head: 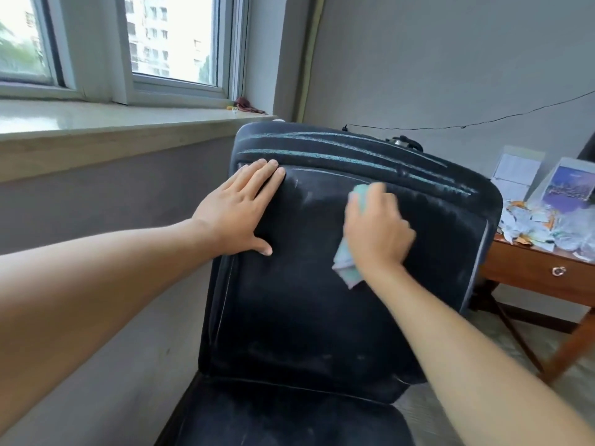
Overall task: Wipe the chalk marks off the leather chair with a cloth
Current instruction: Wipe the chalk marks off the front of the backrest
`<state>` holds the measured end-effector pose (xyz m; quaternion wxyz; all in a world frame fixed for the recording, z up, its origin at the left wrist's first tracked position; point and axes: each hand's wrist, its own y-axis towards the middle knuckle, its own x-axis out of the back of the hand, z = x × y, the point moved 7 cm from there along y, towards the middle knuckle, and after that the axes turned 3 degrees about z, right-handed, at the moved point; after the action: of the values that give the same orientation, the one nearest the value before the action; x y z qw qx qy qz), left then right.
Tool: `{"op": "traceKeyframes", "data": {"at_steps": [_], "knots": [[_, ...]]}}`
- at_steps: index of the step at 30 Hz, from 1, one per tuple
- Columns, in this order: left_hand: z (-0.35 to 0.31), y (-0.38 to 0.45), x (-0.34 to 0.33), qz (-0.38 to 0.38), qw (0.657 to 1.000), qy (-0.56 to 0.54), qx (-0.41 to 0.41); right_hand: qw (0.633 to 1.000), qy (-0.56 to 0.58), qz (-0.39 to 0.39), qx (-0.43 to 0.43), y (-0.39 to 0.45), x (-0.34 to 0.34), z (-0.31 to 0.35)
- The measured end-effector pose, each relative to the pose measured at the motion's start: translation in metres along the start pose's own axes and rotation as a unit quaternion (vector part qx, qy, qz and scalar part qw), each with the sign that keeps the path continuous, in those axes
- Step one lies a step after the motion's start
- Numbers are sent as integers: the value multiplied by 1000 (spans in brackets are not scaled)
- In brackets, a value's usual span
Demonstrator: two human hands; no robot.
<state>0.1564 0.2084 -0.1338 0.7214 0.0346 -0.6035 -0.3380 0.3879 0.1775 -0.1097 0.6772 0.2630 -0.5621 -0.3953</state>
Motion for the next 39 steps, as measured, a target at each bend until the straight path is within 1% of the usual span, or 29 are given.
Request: {"op": "traceKeyframes", "data": {"at_steps": [1, 2, 3, 4, 6, 7, 8, 10, 12, 13, 14, 15, 16, 18, 20, 22, 23, 25, 27, 29, 31, 33, 35, 36, 37, 39], "knots": [[-1, 1, 0, -3, 1000, 3, -2, 997, 14, 8, -69, 12, 6, -33], [-2, 2, -1, -5, 1000, 6, -3, 995, 21, 6, -101, 19, 9, -54], [-1, 2, -3, -7, 1000, 6, -2, 993, 15, 1, -117, 21, 9, -61], [0, 3, -5, -9, 1000, 5, 0, 992, 6, -2, -129, 20, 6, -54], [1, 2, -8, -7, 1000, 5, 2, 991, 11, -11, -129, 6, 0, -7], [2, 1, -9, -8, 1000, 8, 4, 994, 31, -15, -102, -5, -5, 26], [4, -1, -9, -16, 1000, 5, 5, 997, 48, -14, -56, -17, -11, 60], [6, -8, -11, -51, 999, -10, 4, 996, 59, -3, 62, -35, -19, 110], [5, -17, -17, -77, 997, -18, 10, 986, 73, 0, 151, -38, -18, 119], [3, -22, -22, -81, 996, -18, 16, 983, 65, -3, 172, -33, -14, 110], [-1, -29, -28, -89, 996, -20, 22, 984, 49, -9, 170, -25, -9, 94], [-7, -37, -32, -102, 994, -28, 32, 988, 34, -25, 147, -15, -3, 72], [-14, -44, -37, -117, 991, -41, 47, 994, 31, -33, 103, -4, 3, 48], [-29, -53, -43, -132, 985, -72, 87, 999, 38, -13, 20, 17, 11, 7], [-42, -57, -43, -125, 977, -116, 126, 999, 38, -6, -23, 29, 14, -5], [-51, -63, -42, -103, 966, -175, 161, 998, 54, -4, -26, 31, 11, 14], [-56, -72, -43, -94, 961, -198, 170, 997, 73, -1, -15, 27, 7, 31], [-69, -101, -52, -90, 956, -213, 181, 992, 122, 1, 40, 19, -1, 78], [-85, -139, -70, -74, 957, -204, 192, 978, 156, 3, 136, 9, -5, 133], [-97, -176, -93, -48, 961, -184, 200, 961, 158, 31, 225, -1, -9, 183], [-102, -201, -114, -36, 970, -154, 187, 953, 135, 52, 265, -3, -12, 208], [-99, -206, -123, -41, 975, -136, 169, 944, 117, 38, 307, 1, -10, 207], [-97, -194, -120, -58, 978, -128, 152, 930, 92, 11, 356, 3, -4, 186], [-97, -184, -116, -66, 979, -127, 145, 927, 83, 1, 365, 5, -3, 171], [-96, -173, -112, -76, 980, -126, 135, 930, 73, -7, 359, 9, -1, 151], [-93, -149, -103, -100, 980, -125, 116, 947, 51, -24, 316, 20, 1, 98]]}}
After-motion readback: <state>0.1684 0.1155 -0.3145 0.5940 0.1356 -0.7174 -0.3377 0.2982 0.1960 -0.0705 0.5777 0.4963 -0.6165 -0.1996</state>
